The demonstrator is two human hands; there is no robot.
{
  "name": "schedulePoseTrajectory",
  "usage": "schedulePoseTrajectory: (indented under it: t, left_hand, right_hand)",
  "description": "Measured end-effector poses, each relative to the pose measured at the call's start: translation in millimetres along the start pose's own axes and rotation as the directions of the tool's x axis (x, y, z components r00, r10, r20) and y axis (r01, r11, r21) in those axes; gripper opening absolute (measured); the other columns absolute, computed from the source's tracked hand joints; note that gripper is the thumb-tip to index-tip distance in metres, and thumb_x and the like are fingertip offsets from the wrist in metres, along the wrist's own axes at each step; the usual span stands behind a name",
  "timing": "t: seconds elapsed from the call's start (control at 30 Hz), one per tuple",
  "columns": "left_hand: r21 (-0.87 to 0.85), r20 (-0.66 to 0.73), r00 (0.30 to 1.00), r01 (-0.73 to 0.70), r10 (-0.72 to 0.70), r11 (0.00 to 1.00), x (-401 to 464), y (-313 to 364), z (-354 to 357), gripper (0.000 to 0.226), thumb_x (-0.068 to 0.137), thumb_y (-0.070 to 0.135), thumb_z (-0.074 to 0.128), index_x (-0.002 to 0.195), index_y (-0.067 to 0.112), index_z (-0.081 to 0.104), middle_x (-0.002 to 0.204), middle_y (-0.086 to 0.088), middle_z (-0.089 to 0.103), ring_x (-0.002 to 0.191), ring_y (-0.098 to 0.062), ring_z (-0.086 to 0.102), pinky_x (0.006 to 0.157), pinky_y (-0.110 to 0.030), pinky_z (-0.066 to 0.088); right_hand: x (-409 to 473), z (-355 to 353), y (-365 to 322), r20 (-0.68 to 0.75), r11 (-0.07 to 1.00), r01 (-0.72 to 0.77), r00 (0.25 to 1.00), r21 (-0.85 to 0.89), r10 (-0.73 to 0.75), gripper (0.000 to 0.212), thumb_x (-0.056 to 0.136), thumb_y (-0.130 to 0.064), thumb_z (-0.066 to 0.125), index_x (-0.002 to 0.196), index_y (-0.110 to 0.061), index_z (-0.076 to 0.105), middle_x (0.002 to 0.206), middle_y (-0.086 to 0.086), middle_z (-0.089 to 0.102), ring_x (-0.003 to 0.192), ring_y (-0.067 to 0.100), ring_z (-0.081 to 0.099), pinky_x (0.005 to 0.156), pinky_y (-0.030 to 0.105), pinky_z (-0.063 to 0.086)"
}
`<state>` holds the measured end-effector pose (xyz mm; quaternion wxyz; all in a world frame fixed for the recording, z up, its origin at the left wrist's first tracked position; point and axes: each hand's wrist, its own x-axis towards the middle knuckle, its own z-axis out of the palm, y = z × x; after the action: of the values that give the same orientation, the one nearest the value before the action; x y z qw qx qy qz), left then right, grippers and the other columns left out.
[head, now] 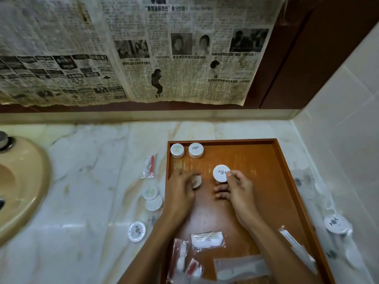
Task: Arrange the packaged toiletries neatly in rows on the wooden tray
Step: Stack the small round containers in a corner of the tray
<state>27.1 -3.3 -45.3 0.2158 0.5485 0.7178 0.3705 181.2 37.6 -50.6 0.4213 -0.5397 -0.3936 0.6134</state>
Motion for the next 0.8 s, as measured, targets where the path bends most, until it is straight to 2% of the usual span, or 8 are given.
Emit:
schedulePoseTrajectory:
  t: [0.07,0.13,0.23,0.3,0.37,0.47,0.63,0.8]
  left_hand:
    - [-0.071,-0.057,0.997,0.047,-0.051,0.996,15.4,-2.6,-9.3,0.037,0.084,-0.006,0.058,0.108,0.019,0.072,0.096,-0.001,0.065,0.086,-0.009,0.057,0.077,-0.001,0.034]
    - [-0.193,-0.105,0.981,0.142,-0.164,0.971,31.9,-5.1,-20.6,0.036,0.083,0.004,0.067,0.113,0.023,0.067,0.089,0.006,0.068,0.079,0.0,0.061,0.075,-0.003,0.04]
    - [-0.298,-0.14,0.952,0.22,-0.271,0.929,56.2,-11.7,-36.9,0.022,0.079,0.012,0.075,0.097,0.025,0.072,0.081,0.015,0.07,0.077,0.004,0.066,0.068,-0.009,0.05]
    - [-0.271,-0.147,0.956,0.208,-0.254,0.94,69.4,-16.7,-45.4,0.017,0.079,0.013,0.074,0.082,0.029,0.073,0.077,0.02,0.07,0.075,0.006,0.065,0.063,-0.005,0.046]
    - [-0.227,-0.128,0.964,0.199,-0.232,0.953,81.0,-21.7,-51.1,0.017,0.081,0.014,0.073,0.077,0.031,0.073,0.076,0.02,0.07,0.076,0.007,0.065,0.062,-0.005,0.046]
    - [-0.194,-0.079,0.973,0.198,-0.216,0.961,98.0,-29.7,-54.9,0.009,0.082,0.014,0.074,0.084,0.023,0.076,0.079,0.016,0.07,0.077,0.003,0.066,0.066,-0.011,0.049]
    - [-0.057,0.037,0.993,0.118,-0.116,0.991,119.7,-34.5,-54.3,0.012,0.081,0.013,0.076,0.093,0.014,0.076,0.084,0.008,0.07,0.077,0.001,0.064,0.064,-0.008,0.044]
    - [0.074,0.172,0.985,0.018,-0.03,0.997,133.3,-34.3,-51.9,0.011,0.079,0.013,0.077,0.09,0.016,0.076,0.088,0.007,0.065,0.077,-0.003,0.06,0.063,-0.009,0.04]
  right_hand:
    - [11.9,9.8,-3.4,0.022,1.0,0.017,1.0,-0.003,-0.017,0.013,0.101,-0.011,0.047,0.107,-0.005,0.058,0.076,0.012,0.068,0.058,0.019,0.067,0.052,0.026,0.056]
    - [24.4,18.8,-8.0,0.048,0.998,0.043,0.998,-0.035,-0.042,0.013,0.099,-0.007,0.05,0.109,-0.007,0.059,0.085,0.014,0.07,0.063,0.019,0.069,0.057,0.025,0.057]
    - [42.9,30.9,-17.5,0.094,0.987,0.111,0.991,-0.117,-0.1,0.021,0.095,-0.004,0.056,0.11,-0.016,0.064,0.086,0.007,0.073,0.068,0.014,0.068,0.061,0.023,0.056]
    - [55.6,37.0,-24.2,0.114,0.969,0.161,0.983,-0.188,-0.141,0.025,0.094,-0.006,0.059,0.112,-0.021,0.065,0.087,0.004,0.072,0.069,0.008,0.066,0.059,0.02,0.053]
    - [68.6,41.7,-30.3,0.12,0.941,0.201,0.977,-0.27,-0.174,0.026,0.093,-0.01,0.061,0.115,-0.023,0.064,0.085,0.001,0.072,0.068,0.001,0.063,0.059,0.018,0.049]
    - [84.9,48.3,-38.9,0.119,0.885,0.233,0.972,-0.403,-0.202,0.021,0.091,-0.013,0.064,0.111,-0.02,0.066,0.08,-0.002,0.071,0.069,0.0,0.063,0.063,0.016,0.046]
    - [98.4,54.4,-45.7,0.183,0.794,0.244,0.969,-0.556,-0.169,0.022,0.088,-0.01,0.067,0.109,-0.016,0.071,0.096,-0.002,0.069,0.088,0.015,0.065,0.083,0.038,0.056]
    - [105.2,57.6,-45.8,0.253,0.7,0.299,0.952,-0.649,-0.172,0.026,0.089,-0.011,0.066,0.114,-0.013,0.071,0.11,0.001,0.071,0.097,0.012,0.063,0.088,0.029,0.051]
